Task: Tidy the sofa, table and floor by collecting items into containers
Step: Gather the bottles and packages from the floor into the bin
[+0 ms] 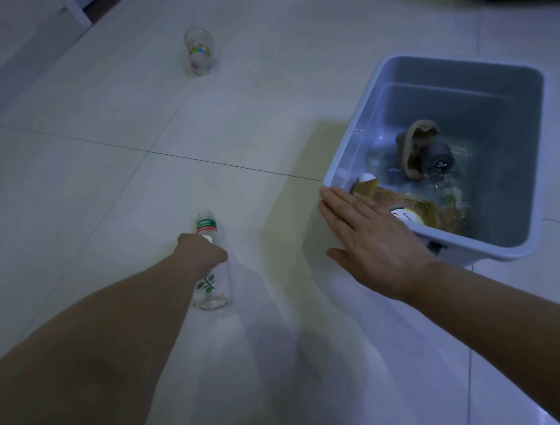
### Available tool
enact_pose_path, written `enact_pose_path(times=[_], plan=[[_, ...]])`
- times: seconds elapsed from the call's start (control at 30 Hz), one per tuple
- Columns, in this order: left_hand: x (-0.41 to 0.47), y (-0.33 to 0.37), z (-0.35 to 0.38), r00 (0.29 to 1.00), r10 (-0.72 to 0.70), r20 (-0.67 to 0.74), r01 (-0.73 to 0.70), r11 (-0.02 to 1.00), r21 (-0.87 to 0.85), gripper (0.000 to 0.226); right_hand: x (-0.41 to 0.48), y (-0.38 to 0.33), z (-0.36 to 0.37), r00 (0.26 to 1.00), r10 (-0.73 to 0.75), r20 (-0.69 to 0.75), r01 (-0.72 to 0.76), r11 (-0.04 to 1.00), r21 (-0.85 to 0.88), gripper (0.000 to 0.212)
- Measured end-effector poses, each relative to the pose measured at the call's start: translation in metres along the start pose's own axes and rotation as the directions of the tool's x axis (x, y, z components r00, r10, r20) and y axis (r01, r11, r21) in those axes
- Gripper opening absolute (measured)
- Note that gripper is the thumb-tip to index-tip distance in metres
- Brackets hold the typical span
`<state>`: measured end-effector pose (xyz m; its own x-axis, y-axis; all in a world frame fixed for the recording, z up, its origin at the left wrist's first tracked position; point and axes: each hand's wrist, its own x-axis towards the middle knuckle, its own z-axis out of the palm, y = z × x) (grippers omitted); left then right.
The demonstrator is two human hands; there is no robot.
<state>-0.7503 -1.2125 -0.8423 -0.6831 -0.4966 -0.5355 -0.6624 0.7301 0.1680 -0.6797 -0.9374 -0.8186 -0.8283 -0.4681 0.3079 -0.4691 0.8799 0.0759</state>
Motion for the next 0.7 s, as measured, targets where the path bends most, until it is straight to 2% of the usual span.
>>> enact_pose_path(times=[0.13, 0.33, 0.47, 0.7], plan=[[-0.003, 0.017, 0.003, 0.996, 0.087, 0.001, -0.086, 0.983, -0.160, 0.084, -0.002, 0.003, -0.004, 1.000, -0.002, -0.007, 0.002, 1.000, 0.011, 0.070], [-0.020, 0.054, 0.005, 0.975, 0.220, -0.038, -0.218, 0.903, -0.370, 0.065, -0.010, 0.011, -0.010, 1.000, 0.006, -0.019, -0.005, 1.000, 0.018, 0.070], [-0.037, 0.086, -0.006, 0.943, 0.310, -0.122, -0.324, 0.772, -0.547, 0.049, -0.013, 0.015, -0.015, 1.000, 0.020, -0.005, -0.020, 1.000, -0.011, 0.070], [-0.087, 0.149, -0.028, 0.852, 0.429, -0.301, -0.490, 0.447, -0.748, 0.058, -0.017, 0.023, -0.015, 0.998, 0.054, 0.031, -0.054, 0.998, 0.010, 0.063]])
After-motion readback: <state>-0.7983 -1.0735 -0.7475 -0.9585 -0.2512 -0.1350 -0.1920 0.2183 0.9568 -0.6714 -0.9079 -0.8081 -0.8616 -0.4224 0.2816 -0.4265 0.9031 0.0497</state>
